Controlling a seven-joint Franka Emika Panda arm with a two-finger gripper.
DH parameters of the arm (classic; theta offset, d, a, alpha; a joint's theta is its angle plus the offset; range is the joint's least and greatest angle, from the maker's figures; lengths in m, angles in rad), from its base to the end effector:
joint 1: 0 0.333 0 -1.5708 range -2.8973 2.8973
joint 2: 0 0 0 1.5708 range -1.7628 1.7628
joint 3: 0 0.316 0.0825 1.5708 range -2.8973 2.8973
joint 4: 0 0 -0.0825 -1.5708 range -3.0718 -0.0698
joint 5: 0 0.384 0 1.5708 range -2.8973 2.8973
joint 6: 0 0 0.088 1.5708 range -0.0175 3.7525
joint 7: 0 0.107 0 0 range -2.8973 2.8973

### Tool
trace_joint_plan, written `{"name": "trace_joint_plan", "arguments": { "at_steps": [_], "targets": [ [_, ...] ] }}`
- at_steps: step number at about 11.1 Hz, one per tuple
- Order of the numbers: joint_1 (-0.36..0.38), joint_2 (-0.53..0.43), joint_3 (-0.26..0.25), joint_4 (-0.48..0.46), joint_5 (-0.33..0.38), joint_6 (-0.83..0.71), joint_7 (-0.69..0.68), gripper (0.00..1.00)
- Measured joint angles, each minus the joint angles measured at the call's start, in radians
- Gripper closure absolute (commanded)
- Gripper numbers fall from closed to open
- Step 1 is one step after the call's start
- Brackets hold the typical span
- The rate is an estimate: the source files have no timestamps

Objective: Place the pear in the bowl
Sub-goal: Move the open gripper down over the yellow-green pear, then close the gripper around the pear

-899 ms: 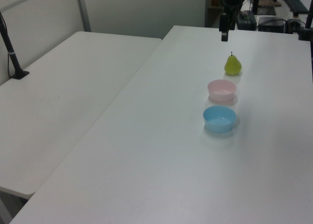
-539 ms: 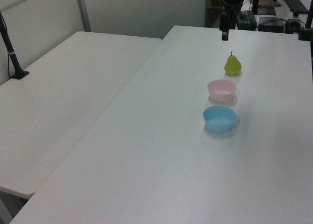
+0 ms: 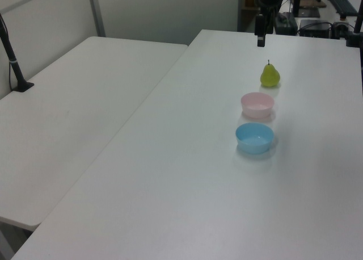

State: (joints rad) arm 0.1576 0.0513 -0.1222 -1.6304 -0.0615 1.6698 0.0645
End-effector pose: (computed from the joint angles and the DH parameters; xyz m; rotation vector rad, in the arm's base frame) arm 0.5758 0.0160 0.5762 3.0735 -0.0346 -0.0125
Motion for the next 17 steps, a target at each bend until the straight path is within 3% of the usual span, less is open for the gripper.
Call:
{"name": "trace_joint_plan", "arguments": {
  "at_steps": [3,8,11,17],
  "targets": [
    [-0.033,0.0,-0.009,0.0,-0.004,0.0,-0.016,0.0],
    [-0.212,0.002,-0.016,-0.01,-0.004,0.0,-0.217,0.0],
    [-0.28,0.018,-0.017,-0.073,-0.004,0.069,-0.259,0.0],
    [-0.356,0.208,-0.018,-0.164,-0.02,0.352,-0.416,0.01]
  ]
}}
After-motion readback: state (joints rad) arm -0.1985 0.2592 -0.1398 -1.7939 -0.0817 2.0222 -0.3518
